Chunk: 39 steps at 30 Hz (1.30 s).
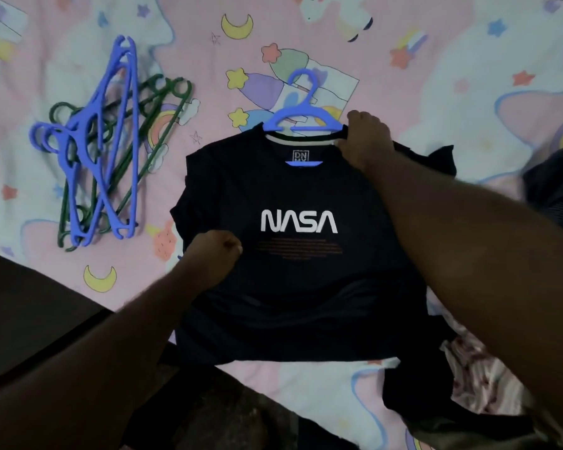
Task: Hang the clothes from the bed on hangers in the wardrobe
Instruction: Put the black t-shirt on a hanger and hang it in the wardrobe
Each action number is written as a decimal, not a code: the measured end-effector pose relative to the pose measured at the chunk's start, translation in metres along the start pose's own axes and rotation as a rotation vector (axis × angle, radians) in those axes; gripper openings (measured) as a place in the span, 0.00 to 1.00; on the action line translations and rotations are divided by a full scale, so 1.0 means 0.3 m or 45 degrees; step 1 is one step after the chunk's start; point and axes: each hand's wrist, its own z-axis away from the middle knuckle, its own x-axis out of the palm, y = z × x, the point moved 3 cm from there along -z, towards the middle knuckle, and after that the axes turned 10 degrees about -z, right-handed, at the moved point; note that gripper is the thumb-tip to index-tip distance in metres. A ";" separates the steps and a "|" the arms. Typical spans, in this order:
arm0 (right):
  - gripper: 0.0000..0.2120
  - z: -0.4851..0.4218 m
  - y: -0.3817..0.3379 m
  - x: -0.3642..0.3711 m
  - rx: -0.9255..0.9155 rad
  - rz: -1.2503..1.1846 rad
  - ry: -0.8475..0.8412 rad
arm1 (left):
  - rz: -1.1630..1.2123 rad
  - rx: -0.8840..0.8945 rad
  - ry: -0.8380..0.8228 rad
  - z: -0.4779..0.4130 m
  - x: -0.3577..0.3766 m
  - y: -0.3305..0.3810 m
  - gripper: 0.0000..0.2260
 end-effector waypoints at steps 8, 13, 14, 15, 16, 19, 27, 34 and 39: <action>0.12 -0.052 -0.033 -0.017 0.009 -0.154 0.020 | -0.077 -0.028 0.002 0.018 -0.048 -0.085 0.08; 0.07 0.036 -0.132 -0.193 -0.148 -0.339 0.082 | -0.139 -0.010 0.114 0.069 -0.178 -0.078 0.08; 0.07 0.069 -0.166 -0.250 -0.192 -0.369 0.107 | -0.160 -0.009 0.160 0.090 -0.231 -0.067 0.09; 0.08 0.107 -0.201 -0.297 -0.232 -0.386 0.127 | -0.181 0.006 0.210 0.111 -0.280 -0.057 0.11; 0.07 0.154 -0.244 -0.357 -0.266 -0.390 0.150 | -0.207 0.040 0.269 0.142 -0.343 -0.039 0.12; 0.06 0.294 -0.390 -0.534 -0.345 -0.456 0.221 | -0.278 0.128 0.439 0.226 -0.540 0.006 0.15; 0.06 0.975 -0.856 -1.127 -0.702 -0.444 0.451 | -0.340 0.313 0.817 0.825 -1.033 0.017 0.26; 0.10 1.464 -1.116 -1.533 -0.767 -0.357 0.549 | -0.305 0.523 1.254 1.414 -1.296 -0.004 0.08; 0.10 1.618 -1.155 -1.614 -0.551 0.073 0.497 | -0.426 0.504 1.340 1.673 -1.365 -0.054 0.10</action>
